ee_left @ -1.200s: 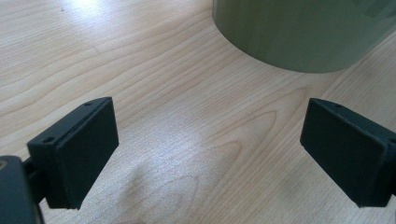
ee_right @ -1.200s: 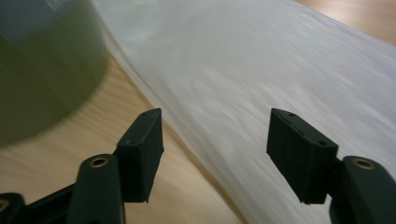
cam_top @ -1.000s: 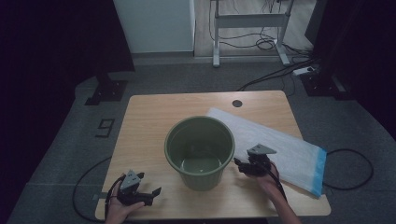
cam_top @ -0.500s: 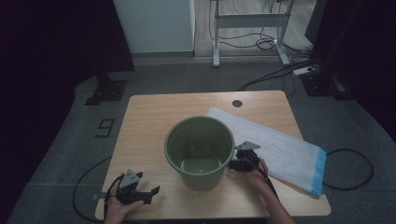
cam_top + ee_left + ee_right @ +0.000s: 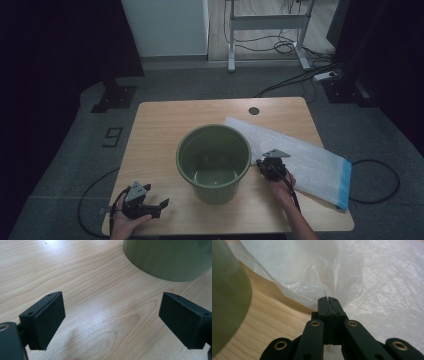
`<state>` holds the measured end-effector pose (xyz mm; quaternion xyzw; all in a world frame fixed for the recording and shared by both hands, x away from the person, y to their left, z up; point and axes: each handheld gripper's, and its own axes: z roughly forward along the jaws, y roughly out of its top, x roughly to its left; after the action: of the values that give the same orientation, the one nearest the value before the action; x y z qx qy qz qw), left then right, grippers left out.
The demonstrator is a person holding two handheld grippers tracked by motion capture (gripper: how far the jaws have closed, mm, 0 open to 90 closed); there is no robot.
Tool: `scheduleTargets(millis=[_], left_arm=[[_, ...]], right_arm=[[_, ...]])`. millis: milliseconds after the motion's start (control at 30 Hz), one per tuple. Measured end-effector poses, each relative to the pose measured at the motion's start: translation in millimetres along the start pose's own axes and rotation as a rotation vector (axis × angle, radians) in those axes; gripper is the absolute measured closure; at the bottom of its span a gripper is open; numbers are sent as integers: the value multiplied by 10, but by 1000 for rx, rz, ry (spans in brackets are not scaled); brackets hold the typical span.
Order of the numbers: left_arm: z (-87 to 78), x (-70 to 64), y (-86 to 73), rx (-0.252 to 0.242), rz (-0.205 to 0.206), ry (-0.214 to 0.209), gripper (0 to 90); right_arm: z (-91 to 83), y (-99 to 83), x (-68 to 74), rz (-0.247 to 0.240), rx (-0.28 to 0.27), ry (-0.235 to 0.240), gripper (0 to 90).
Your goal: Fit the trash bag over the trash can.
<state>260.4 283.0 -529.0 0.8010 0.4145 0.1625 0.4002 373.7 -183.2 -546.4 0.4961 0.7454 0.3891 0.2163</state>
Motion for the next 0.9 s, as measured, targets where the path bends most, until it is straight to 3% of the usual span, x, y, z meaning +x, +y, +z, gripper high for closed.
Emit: scheduleTargets(millis=[167, 300, 500, 667, 900], left_arm=[[6, 1, -3, 2, -1, 5, 68], [8, -11, -1, 0, -1, 7, 67], [20, -18, -3, 4, 2, 11, 69], [26, -14, -5, 3, 0, 12, 69], [25, -17, -7, -2, -4, 13, 70]], right_arm=[[-271, 72, -141, 75, -147, 4, 889], [-512, 173, -236, 102, -247, 6, 890], [-801, 339, -313, 142, -346, 27, 890], [-1007, 507, -321, 149, -421, 32, 890], [-1367, 801, -251, 123, -533, 42, 891]])
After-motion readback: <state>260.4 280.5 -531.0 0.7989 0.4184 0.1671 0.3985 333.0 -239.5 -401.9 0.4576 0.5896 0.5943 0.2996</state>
